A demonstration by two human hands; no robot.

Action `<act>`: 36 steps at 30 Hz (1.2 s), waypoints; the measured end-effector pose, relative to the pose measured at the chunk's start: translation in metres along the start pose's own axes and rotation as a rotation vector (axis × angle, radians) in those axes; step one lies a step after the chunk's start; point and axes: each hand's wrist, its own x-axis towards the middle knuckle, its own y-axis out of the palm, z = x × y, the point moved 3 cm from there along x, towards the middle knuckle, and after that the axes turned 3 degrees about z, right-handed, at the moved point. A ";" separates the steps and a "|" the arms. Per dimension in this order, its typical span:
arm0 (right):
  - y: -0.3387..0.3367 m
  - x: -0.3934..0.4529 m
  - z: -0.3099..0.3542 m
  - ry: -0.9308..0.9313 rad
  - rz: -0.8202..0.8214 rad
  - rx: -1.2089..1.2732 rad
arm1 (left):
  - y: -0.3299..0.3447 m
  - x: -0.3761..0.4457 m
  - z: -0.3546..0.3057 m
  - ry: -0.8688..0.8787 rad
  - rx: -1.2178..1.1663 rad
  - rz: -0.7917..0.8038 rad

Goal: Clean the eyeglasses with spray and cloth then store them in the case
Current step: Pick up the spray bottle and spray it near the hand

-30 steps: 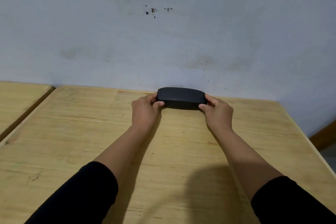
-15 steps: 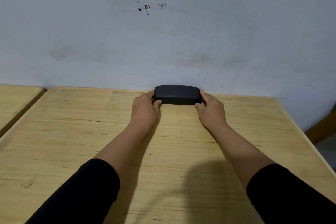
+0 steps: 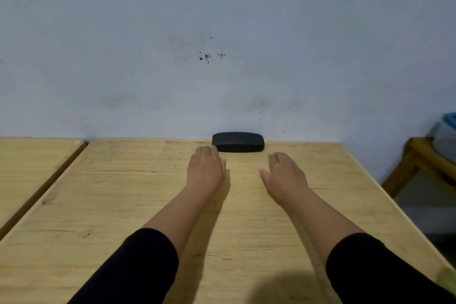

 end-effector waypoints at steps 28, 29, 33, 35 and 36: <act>-0.133 -0.225 -0.170 0.244 -0.456 0.025 | -0.032 -0.140 -0.238 0.614 -0.280 -0.131; -0.127 -0.232 -0.175 0.255 -0.465 0.076 | -0.022 -0.146 -0.241 0.616 -0.289 -0.106; -0.095 -0.257 -0.190 0.318 -0.501 0.279 | 0.015 -0.165 -0.244 0.551 -0.346 0.070; -0.078 -0.265 -0.196 0.355 -0.509 0.341 | 0.031 -0.172 -0.243 0.511 -0.360 0.146; -0.071 -0.268 -0.199 0.374 -0.515 0.378 | 0.038 -0.175 -0.243 0.501 -0.366 0.169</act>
